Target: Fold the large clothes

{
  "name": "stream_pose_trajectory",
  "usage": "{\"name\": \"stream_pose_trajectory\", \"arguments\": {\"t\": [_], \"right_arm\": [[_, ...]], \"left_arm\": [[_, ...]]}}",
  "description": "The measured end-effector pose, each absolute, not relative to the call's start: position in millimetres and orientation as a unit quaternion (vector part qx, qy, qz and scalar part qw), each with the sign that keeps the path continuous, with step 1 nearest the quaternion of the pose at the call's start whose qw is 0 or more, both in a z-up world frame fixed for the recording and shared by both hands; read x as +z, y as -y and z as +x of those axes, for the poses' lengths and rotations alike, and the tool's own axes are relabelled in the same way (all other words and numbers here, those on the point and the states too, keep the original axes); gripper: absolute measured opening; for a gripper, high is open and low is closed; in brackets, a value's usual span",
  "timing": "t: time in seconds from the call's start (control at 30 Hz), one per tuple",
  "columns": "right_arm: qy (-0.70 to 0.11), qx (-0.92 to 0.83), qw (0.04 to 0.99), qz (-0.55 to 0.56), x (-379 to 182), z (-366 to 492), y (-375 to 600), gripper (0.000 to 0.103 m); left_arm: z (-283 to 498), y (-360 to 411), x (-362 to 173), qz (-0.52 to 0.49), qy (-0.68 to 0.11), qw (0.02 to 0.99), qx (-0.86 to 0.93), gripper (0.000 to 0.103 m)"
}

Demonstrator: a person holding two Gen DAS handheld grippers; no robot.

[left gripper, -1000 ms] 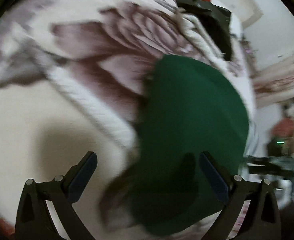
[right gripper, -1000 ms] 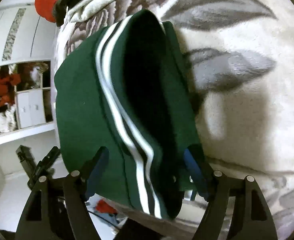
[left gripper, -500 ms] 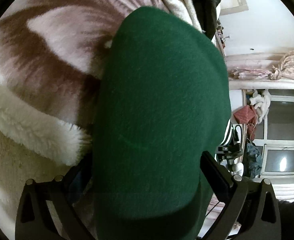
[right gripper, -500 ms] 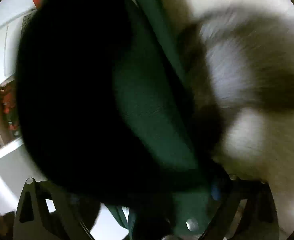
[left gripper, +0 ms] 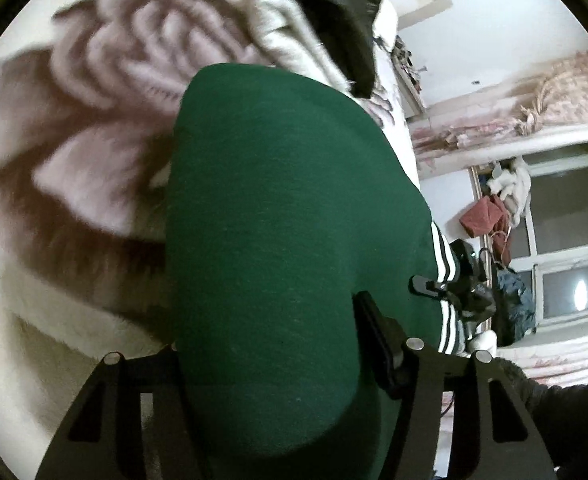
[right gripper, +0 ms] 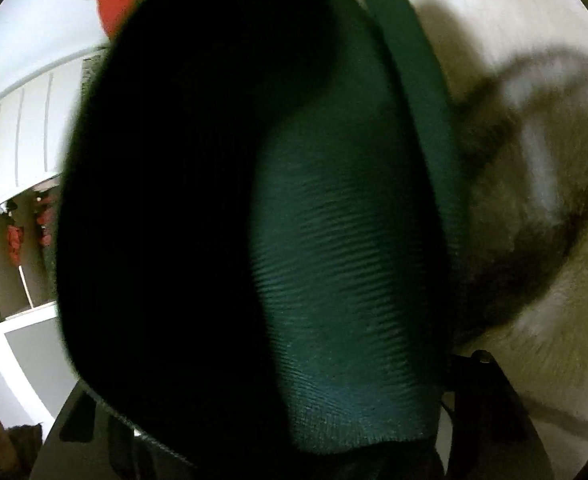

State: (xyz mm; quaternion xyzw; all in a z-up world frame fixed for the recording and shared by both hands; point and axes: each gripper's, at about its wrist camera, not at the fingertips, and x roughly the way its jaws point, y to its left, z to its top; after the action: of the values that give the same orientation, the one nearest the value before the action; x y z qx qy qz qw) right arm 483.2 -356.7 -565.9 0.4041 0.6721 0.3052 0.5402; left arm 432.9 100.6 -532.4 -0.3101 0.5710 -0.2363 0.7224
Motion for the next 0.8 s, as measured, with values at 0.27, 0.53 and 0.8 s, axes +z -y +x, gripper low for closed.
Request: {"name": "stream_pose_trajectory", "arguments": {"t": [0.27, 0.53, 0.8], "right_arm": [[-0.625, 0.319, 0.589, 0.401, -491.2, 528.3, 339.7, 0.063], [-0.572, 0.318, 0.650, 0.386, -396.6, 642.6, 311.5, 0.062], [-0.544, 0.323, 0.687, 0.358, -375.7, 813.7, 255.4, 0.062]], "left_arm": [[506.9, -92.2, -475.8, -0.279, -0.543, 0.742, -0.276, 0.056], [642.5, -92.0, -424.2, -0.252, -0.508, 0.759, -0.319, 0.056], [784.8, -112.5, -455.7, -0.235, -0.495, 0.777, -0.310, 0.056]]}}
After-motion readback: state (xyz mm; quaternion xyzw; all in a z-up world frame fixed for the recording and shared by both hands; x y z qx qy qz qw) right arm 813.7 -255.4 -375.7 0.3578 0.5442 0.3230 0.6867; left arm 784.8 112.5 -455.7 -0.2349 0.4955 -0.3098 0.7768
